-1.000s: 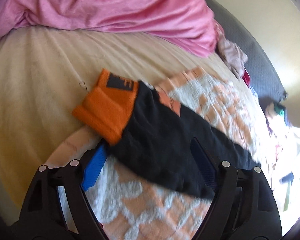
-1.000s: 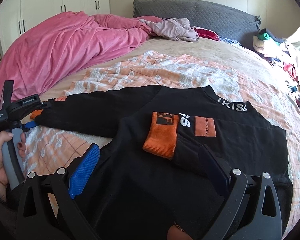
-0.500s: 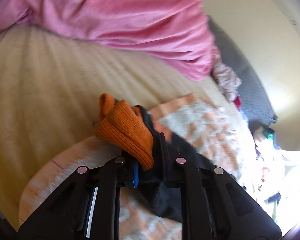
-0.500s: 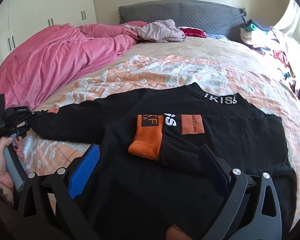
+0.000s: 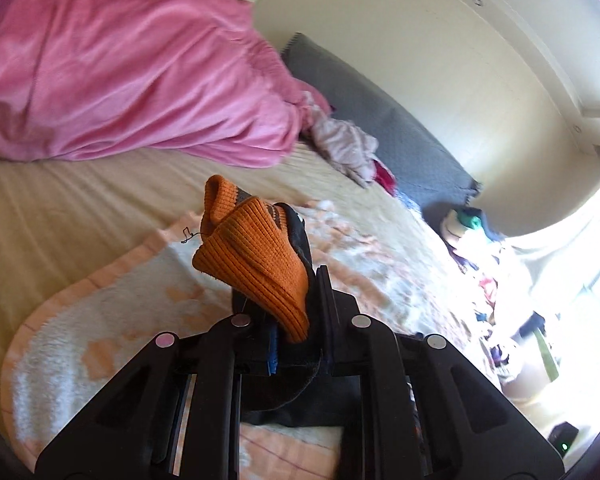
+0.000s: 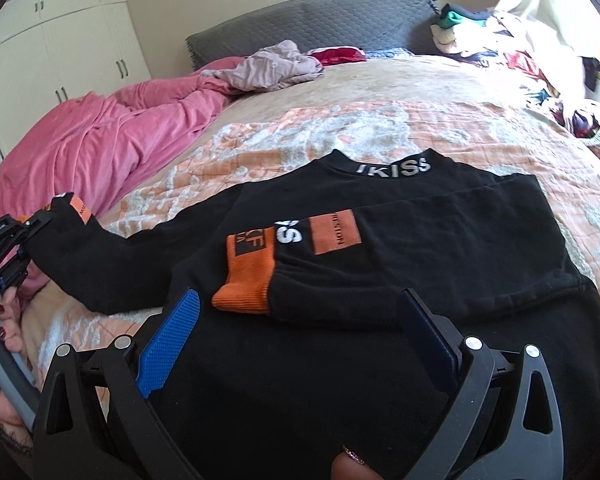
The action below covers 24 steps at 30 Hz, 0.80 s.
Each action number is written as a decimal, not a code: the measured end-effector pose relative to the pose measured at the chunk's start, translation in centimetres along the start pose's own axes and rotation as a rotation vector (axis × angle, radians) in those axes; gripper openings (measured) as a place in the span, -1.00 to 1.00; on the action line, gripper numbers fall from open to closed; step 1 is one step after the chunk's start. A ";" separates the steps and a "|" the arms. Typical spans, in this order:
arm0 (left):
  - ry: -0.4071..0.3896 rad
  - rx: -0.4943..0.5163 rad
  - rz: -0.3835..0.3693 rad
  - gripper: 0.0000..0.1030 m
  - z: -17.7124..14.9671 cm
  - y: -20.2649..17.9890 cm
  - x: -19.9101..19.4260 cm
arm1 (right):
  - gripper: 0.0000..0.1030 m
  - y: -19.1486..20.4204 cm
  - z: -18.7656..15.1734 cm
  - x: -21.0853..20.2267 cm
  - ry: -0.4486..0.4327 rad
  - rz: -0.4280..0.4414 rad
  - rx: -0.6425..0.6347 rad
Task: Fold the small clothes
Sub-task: 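Close the left gripper on the orange cuff and lift it, then fold the held sleeve across the body onto the first sleeve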
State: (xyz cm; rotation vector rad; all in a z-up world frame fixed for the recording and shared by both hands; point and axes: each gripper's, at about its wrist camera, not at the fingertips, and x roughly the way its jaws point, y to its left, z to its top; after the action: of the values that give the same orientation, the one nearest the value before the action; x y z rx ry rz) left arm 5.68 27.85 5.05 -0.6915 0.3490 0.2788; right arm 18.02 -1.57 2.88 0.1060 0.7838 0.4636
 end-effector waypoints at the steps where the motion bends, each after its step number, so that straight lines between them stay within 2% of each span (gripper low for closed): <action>1: 0.001 0.019 -0.023 -0.84 -0.3 -0.8 -0.2 | 0.91 -0.3 0.0 -0.2 -0.002 -0.004 0.006; 8: 0.059 0.130 -0.135 -0.84 -2.5 -5.4 1.5 | 0.91 -3.2 0.1 -1.9 -0.012 -0.070 0.082; 15: 0.169 0.214 -0.257 -0.84 -5.5 -9.0 3.7 | 0.91 -6.3 -0.4 -3.2 -0.022 -0.122 0.153; 24: 0.264 0.336 -0.299 -0.84 -9.6 -11.7 5.9 | 0.91 -9.2 -0.3 -4.9 -0.049 -0.177 0.229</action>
State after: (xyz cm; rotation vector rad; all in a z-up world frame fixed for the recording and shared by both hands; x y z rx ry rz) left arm 13.14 13.60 2.46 -0.4398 0.5233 -0.1564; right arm 18.11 -12.03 3.44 0.2580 0.7890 0.2017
